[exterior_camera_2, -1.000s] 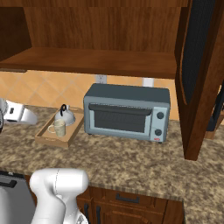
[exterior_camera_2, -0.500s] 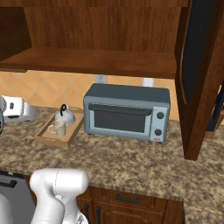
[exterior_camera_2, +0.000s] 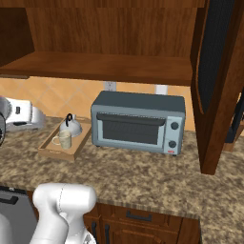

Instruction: Pick the kettle from the counter and place it on the tray. Then pick the mug from the cabinet and place it on the tray. Then close the cabinet doors.

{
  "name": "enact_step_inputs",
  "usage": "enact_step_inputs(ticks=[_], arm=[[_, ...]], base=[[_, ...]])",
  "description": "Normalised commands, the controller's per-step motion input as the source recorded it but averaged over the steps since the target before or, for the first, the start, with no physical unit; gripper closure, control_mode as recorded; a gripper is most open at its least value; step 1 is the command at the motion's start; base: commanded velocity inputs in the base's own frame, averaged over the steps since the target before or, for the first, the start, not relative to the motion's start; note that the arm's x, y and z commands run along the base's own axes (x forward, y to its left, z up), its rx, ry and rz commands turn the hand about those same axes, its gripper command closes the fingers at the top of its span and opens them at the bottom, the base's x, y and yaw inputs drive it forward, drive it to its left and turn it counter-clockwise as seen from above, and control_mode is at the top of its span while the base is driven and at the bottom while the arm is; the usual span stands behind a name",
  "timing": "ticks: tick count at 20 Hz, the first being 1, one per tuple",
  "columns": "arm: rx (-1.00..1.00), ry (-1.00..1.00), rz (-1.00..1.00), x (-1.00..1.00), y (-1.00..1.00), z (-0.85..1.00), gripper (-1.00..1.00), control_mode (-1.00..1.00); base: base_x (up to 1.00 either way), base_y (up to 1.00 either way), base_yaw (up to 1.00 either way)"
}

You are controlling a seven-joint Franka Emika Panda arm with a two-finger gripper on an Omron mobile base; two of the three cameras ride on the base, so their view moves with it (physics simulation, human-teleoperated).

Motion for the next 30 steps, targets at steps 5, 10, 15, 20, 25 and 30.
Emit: enact_step_inputs(ticks=[5, 10, 15, 20, 25, 30], arm=[[0.11, -0.18, -0.38, -0.18, -0.5, 0.26, -1.0, -1.0], [0.16, -0.35, -0.41, -0.08, -0.44, 0.19, -1.0, -1.0], [0.27, -0.34, -0.22, -0.13, -0.63, 0.27, -1.0, -1.0], [0.33, -0.3, -0.2, -0.11, -0.7, 0.3, -1.0, -1.0], [0.39, -0.19, -0.22, -0.26, -0.61, 0.37, -1.0, -1.0], [0.37, -0.18, -0.22, -0.43, -0.52, 0.29, -1.0, -1.0]], base=[[0.0, 0.0, 0.0], [0.0, 0.0, 0.0], [0.0, 0.0, 0.0], [0.0, 0.0, 0.0], [0.0, 0.0, 0.0], [0.0, 0.0, 0.0]])
